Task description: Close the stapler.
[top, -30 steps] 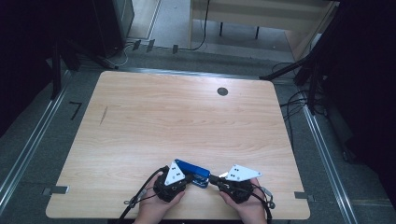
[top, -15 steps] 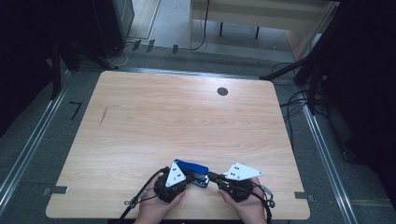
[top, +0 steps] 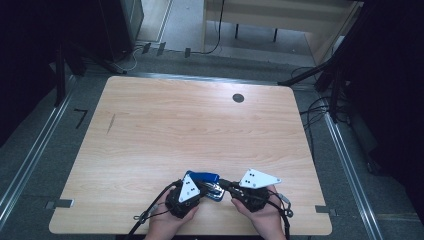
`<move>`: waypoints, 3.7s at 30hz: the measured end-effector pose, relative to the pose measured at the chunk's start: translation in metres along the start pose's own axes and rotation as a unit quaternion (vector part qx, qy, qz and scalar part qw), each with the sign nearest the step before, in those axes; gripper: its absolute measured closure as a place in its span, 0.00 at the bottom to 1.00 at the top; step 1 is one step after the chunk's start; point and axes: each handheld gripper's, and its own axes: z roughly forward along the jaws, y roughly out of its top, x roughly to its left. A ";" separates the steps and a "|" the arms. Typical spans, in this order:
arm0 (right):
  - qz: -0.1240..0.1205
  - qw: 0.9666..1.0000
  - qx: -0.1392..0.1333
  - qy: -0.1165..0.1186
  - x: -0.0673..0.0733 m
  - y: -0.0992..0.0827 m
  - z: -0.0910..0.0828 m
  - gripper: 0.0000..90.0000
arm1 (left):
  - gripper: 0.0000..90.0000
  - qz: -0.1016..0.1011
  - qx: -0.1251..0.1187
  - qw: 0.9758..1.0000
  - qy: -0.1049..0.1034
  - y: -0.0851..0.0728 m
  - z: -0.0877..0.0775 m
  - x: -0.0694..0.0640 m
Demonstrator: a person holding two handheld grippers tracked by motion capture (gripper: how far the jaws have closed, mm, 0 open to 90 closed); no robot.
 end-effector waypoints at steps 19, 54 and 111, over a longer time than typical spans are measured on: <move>-0.014 1.000 -0.003 0.005 0.003 0.017 0.004 1.00 | 1.00 0.010 0.001 1.000 0.009 0.000 0.000 -0.002; -0.034 0.999 -0.012 0.022 0.009 0.049 0.022 1.00 | 1.00 0.010 -0.001 1.000 0.008 0.000 0.000 -0.002; -0.053 0.997 -0.015 0.052 0.014 0.078 0.067 1.00 | 1.00 0.015 -0.001 1.000 0.013 0.000 0.000 -0.003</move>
